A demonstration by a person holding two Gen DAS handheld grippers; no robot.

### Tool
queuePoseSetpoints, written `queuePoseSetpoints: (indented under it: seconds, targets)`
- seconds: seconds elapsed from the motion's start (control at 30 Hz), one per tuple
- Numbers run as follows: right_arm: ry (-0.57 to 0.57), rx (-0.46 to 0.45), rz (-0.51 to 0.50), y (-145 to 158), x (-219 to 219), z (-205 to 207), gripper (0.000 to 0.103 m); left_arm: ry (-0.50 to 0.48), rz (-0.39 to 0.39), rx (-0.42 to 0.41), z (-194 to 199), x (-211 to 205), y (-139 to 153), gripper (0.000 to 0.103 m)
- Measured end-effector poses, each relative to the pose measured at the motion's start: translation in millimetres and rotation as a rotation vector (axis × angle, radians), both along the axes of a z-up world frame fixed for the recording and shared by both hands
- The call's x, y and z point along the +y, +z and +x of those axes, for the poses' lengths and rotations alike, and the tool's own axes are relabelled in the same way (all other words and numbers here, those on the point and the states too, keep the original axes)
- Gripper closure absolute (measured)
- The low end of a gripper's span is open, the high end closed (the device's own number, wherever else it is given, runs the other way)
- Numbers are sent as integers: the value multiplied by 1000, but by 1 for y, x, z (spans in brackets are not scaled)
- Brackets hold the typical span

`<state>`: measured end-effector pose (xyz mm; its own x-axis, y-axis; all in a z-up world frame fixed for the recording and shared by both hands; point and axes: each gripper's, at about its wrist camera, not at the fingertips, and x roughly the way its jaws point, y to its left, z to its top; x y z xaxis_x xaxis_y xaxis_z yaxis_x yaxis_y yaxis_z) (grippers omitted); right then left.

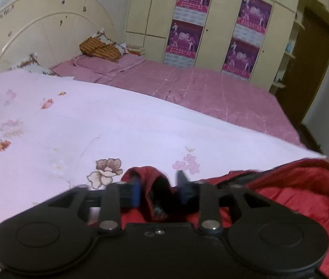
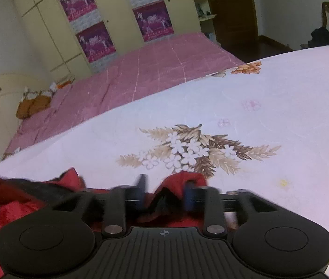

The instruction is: Fold large clothes

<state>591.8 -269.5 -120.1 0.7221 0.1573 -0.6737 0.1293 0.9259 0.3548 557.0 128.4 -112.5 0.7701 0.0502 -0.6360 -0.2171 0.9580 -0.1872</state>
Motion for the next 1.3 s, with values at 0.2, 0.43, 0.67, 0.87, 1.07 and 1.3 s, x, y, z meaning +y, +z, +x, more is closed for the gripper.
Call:
queuePoseSetpoints:
  seconds: [0.2,0.43,0.67,0.87,1.07,1.3]
  targets:
    - [-17,-61,-42,8,4,-2,28,54,22,-140,-16,8,13,10]
    - [-14,-169,-107,33,15,-16,28,-69,71,-162,-41,-21,29,12]
    - [162,-157,-202,20,91,-35,29,-221,173,-83,-40,-84,10,21]
    - [183,-93,-309,-21,127,-21,41,-127,154,11,-23,-74,-23,21]
    - [77,-51,-355,-53,96,1,41,-61,134,25,-18,-59,-38,20]
    - [39,-33,-341,-67,65,12,32,-68,143,50,-15,-61,-38,19]
